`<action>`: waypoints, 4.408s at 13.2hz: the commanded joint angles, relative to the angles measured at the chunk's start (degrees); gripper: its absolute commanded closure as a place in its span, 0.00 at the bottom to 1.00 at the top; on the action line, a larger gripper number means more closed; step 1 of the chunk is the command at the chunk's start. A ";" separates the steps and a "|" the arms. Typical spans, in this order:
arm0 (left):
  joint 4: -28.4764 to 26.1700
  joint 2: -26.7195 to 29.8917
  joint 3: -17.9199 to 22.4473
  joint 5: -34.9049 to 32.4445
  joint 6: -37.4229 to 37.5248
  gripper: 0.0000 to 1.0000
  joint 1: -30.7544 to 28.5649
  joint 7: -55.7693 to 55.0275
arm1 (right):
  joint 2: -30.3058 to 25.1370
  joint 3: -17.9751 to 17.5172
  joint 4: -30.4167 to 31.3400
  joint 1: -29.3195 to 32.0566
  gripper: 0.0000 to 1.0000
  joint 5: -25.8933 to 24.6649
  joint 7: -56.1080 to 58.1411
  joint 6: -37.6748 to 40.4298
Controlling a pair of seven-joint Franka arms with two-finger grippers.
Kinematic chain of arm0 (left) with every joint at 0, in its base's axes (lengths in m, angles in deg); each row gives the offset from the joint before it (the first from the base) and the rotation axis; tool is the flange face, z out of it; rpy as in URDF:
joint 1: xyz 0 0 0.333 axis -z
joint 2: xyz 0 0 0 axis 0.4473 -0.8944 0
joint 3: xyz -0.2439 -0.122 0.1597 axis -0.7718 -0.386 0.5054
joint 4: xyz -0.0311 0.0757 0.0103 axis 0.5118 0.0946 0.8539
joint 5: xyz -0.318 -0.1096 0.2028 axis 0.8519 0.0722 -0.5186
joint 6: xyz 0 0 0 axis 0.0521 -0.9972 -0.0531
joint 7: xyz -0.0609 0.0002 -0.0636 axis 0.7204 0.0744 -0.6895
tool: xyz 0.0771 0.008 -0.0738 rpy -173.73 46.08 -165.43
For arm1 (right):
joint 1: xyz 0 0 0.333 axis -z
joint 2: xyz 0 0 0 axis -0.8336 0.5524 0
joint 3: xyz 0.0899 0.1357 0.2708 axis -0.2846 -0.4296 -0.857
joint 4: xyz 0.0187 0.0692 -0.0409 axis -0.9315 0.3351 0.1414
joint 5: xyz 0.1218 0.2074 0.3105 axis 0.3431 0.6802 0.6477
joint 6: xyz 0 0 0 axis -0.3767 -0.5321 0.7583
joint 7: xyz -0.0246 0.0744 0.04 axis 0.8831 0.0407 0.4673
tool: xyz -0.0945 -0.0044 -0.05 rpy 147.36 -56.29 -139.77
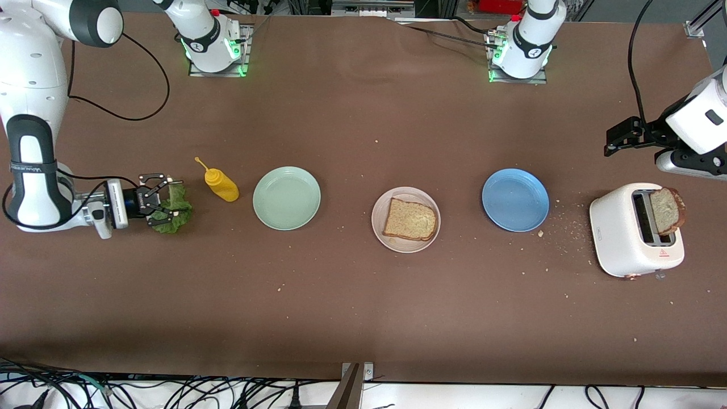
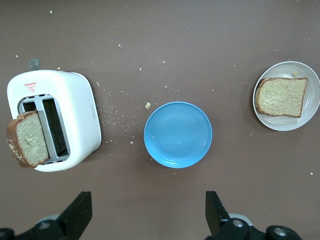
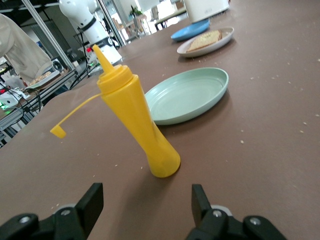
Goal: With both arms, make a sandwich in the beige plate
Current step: 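Move the right gripper over the green lettuce leaf and lower, then grasp the lettuce leaf with the right gripper and lift it, then carry the lettuce leaf with the right gripper over the bread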
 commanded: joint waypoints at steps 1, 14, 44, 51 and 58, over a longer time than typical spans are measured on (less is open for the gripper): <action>-0.46 0.98 0.52 0.97 0.46 0.00 0.08 1.21 | -0.98 0.07 -9.70 -0.28 0.14 -5.10 -10.63 1.90; -0.55 0.80 0.87 1.15 0.46 0.00 -1.50 1.39 | -22.95 -0.19 -22.23 -11.68 0.02 -45.25 -75.76 2.00; 0.06 2.47 0.08 0.18 0.11 0.00 -5.99 1.21 | -20.84 -2.65 32.36 -17.59 1.00 -47.83 -96.55 -61.56; -0.11 2.91 -0.89 0.18 0.46 0.00 -5.37 0.78 | -23.21 -2.65 20.62 -17.59 1.00 -48.27 -91.73 -51.24; 0.06 2.56 -2.12 0.18 0.11 0.00 -5.37 0.51 | -23.13 -15.45 -2.70 -18.47 1.00 -47.92 -89.43 -32.02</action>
